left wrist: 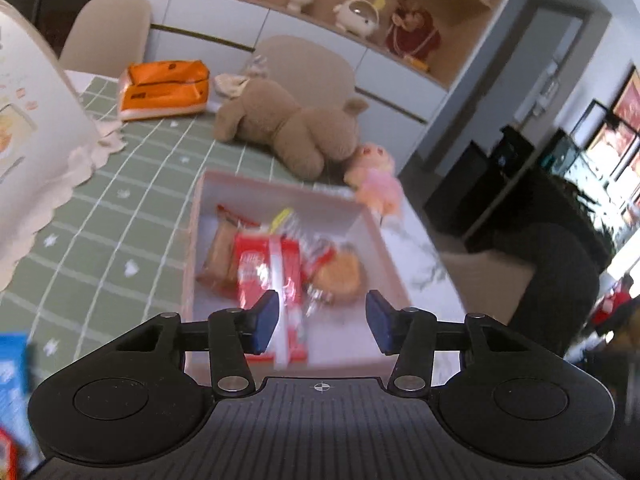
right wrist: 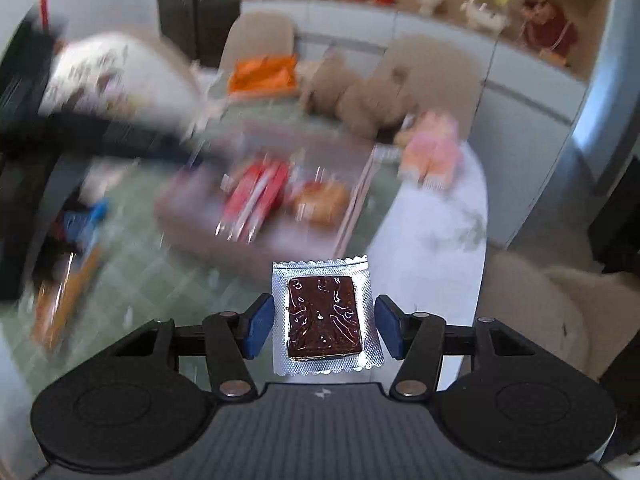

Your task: Organize snacks

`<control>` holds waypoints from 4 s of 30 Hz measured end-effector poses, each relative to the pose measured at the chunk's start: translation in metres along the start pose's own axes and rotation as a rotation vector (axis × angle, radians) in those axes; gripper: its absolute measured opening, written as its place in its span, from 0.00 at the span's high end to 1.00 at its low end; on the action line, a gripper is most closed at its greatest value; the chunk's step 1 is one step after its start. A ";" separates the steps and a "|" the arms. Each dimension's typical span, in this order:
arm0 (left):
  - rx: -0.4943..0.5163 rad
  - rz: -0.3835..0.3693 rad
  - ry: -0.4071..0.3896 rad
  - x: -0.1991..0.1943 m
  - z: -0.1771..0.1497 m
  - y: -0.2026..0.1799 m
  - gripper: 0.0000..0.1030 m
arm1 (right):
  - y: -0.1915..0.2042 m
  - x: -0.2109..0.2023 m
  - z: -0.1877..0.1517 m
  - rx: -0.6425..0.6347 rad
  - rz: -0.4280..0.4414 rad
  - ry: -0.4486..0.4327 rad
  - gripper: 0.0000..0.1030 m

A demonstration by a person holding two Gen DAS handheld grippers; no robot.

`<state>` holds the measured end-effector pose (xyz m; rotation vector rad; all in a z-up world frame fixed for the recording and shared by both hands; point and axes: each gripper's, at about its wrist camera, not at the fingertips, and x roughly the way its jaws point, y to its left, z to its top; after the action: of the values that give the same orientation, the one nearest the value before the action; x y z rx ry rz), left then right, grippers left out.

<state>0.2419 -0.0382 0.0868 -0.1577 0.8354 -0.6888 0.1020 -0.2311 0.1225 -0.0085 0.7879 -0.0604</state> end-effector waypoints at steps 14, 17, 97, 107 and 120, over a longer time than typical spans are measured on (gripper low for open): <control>-0.054 0.162 0.047 -0.060 -0.056 0.052 0.49 | 0.039 0.084 0.046 -0.023 -0.005 -0.037 0.36; -0.065 0.267 0.006 -0.074 -0.058 0.062 0.49 | 0.049 0.077 0.024 -0.054 0.017 -0.002 0.36; -0.108 0.155 0.273 -0.062 -0.164 -0.013 0.74 | 0.058 0.049 -0.088 -0.044 0.104 0.256 0.38; -0.134 0.271 0.173 -0.106 -0.129 0.028 0.74 | 0.071 0.033 -0.067 -0.026 0.146 0.199 0.38; -0.437 0.443 -0.064 -0.169 -0.081 0.229 0.74 | 0.165 0.028 -0.008 -0.033 0.188 0.135 0.31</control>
<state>0.2181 0.2541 0.0494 -0.3723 0.9121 -0.0782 0.1251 -0.0681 0.0919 0.0392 0.9212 0.1317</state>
